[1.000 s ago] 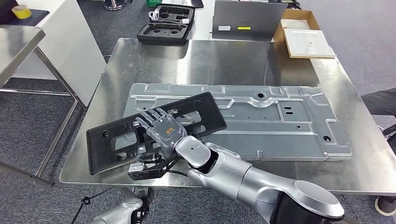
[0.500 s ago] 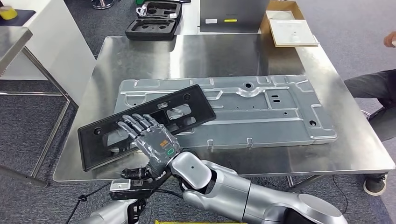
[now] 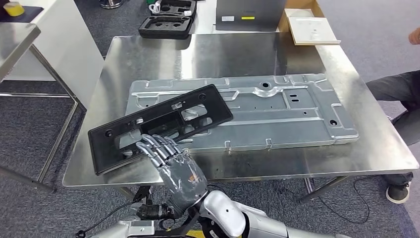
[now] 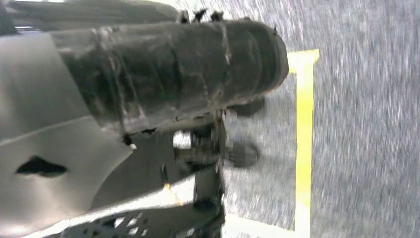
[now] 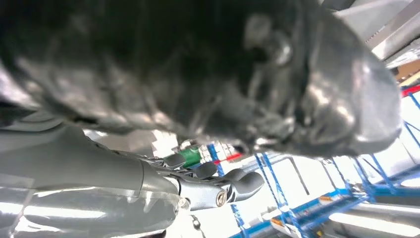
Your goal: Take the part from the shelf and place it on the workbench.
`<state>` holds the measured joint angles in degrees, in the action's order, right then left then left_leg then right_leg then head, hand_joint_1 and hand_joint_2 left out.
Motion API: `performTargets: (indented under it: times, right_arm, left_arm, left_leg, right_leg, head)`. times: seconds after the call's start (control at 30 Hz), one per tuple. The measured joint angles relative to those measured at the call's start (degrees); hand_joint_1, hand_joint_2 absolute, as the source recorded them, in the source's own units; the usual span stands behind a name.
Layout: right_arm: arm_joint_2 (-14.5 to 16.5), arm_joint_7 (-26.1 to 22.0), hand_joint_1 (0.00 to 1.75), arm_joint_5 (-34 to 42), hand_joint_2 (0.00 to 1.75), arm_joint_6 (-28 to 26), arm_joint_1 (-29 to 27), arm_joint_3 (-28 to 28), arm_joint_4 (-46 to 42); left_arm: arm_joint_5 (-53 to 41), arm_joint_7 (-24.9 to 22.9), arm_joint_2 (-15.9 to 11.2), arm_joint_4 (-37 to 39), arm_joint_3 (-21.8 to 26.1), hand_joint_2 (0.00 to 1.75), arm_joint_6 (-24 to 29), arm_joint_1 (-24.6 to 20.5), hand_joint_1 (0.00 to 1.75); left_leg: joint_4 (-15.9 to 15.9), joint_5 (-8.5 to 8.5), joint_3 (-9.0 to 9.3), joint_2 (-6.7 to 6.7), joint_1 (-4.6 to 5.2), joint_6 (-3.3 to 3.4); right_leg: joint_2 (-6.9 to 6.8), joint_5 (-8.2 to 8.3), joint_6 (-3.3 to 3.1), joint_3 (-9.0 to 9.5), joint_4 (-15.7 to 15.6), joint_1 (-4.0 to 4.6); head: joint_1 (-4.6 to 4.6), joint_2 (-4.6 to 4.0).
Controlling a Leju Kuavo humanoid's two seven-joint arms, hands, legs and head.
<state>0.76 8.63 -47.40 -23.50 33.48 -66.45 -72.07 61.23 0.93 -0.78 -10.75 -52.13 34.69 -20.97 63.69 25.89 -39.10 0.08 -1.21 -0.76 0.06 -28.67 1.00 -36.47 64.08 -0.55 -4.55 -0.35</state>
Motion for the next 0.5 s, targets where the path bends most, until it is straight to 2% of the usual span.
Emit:
performTargets:
  times: [0.03,0.07,0.13,0.17,0.2,0.23,0.27,0.3,0.33,0.4,0.43,0.47,0.5]
  right_arm:
    - [-0.82,0.13,0.00,0.49,0.00,-0.28,-0.84,0.55,-1.00]
    - [-1.56,0.18,0.00,1.01,0.00,-0.59,-1.71,1.14,-2.03]
    - [-3.21,0.20,0.00,2.03,0.00,-1.24,-3.46,2.45,-4.15]
    - [-3.97,0.19,0.00,2.60,0.00,-1.57,-4.30,3.13,-5.18]
    - [-4.72,0.15,0.00,3.36,0.00,-1.99,-5.17,3.83,-6.09]
    - [-5.34,0.08,0.00,4.29,0.00,-2.45,-6.08,4.48,-6.85]
    - [-5.91,0.01,0.00,5.41,0.00,-2.98,-7.05,5.06,-7.48]
    - [-6.49,-0.07,0.00,6.60,0.00,-3.58,-8.12,5.64,-8.11]
    - [-7.05,-0.11,0.00,7.66,0.00,-4.12,-9.21,6.20,-8.71]
    - [-8.29,-0.14,0.00,9.25,0.00,-5.33,-11.43,7.67,-9.98]
    - [-8.94,-0.15,0.00,9.73,0.00,-5.89,-12.51,8.56,-10.55]
    - [-9.60,-0.14,0.00,10.08,0.00,-6.37,-13.63,9.52,-11.09]
    - [-10.23,-0.12,0.00,10.26,0.00,-6.73,-14.75,10.36,-11.50]
  left_arm:
    - [0.03,0.19,-0.01,0.00,0.00,0.00,0.04,0.02,0.00]
    - [0.05,0.37,0.00,0.00,0.00,0.00,0.05,0.03,0.00]
    - [0.17,0.67,0.02,0.00,0.01,0.00,-0.07,0.04,0.00]
    - [0.26,0.79,0.02,0.00,0.01,0.00,-0.17,0.05,0.00]
    - [0.37,0.91,0.02,0.00,0.02,0.00,-0.28,0.06,0.00]
    - [0.47,1.04,0.02,0.00,0.02,0.00,-0.40,0.08,0.00]
    - [0.54,1.18,0.01,0.00,0.02,0.00,-0.53,0.11,0.00]
    - [0.58,1.34,0.01,0.00,0.02,0.00,-0.68,0.17,0.00]
    - [0.60,1.49,-0.01,0.00,0.02,0.00,-0.85,0.26,0.00]
    - [0.57,1.68,-0.05,-0.01,0.02,0.00,-1.36,0.53,0.00]
    - [0.49,1.70,-0.10,-0.01,0.02,0.00,-1.70,0.66,0.00]
    - [0.33,1.69,-0.17,-0.02,0.02,0.00,-2.08,0.83,0.00]
    - [0.15,1.63,-0.26,-0.02,0.02,0.00,-2.44,1.00,0.00]
  left_leg:
    - [-0.50,-0.54,-0.23,0.00,-0.01,0.74]
    - [-1.06,-1.25,-0.53,0.04,-0.05,1.43]
    - [-1.85,-2.78,-1.46,0.01,0.00,2.12]
    - [-2.16,-3.57,-2.15,-0.02,0.06,2.21]
    - [-2.38,-4.42,-3.01,-0.02,0.10,2.18]
    - [-2.52,-5.31,-3.99,0.02,0.12,2.13]
    - [-2.58,-6.25,-5.06,0.08,0.13,2.01]
    - [-2.58,-7.24,-6.14,0.13,0.12,1.83]
    - [-2.54,-8.18,-7.01,0.11,0.14,1.56]
    - [-2.75,-9.81,-7.60,0.00,0.17,0.78]
    - [-3.33,-10.60,-7.31,-0.02,0.11,0.27]
    - [-4.29,-11.68,-6.92,-0.03,0.05,-0.21]
    - [-5.32,-12.34,-6.68,-0.04,-0.05,-0.58]
  right_leg:
    - [-0.03,-1.11,0.32,-0.21,0.56,-0.09]
    - [-0.01,-3.15,0.55,-0.47,1.89,-0.15]
    - [0.04,-8.56,0.84,-1.01,6.67,-0.17]
    - [0.05,-10.08,0.90,-1.19,9.39,-0.14]
    - [0.05,-9.84,0.88,-1.12,11.52,-0.10]
    - [0.05,-7.86,0.77,-0.70,12.72,-0.04]
    - [0.05,-4.88,0.59,0.22,12.77,0.02]
    - [0.05,-2.58,0.31,2.03,11.32,0.12]
    - [0.03,-2.54,-0.01,4.79,7.83,0.32]
    - [-0.09,-5.96,-0.54,10.06,-0.43,0.68]
    - [-0.16,-7.53,-0.89,11.47,-3.31,0.90]
    - [-0.23,-7.29,-1.22,11.62,-4.35,1.00]
    - [-0.31,-6.20,-1.66,11.08,-4.47,0.97]
  head:
    - [0.06,0.00]
    - [0.18,-0.01]
    - [0.44,0.00]
    - [0.49,-0.01]
    - [0.48,0.00]
    - [0.48,0.00]
    - [0.47,0.00]
    - [0.45,0.01]
    - [0.45,0.01]
    - [0.31,0.00]
    - [0.40,-0.01]
    - [0.52,-0.01]
    - [0.69,-0.01]
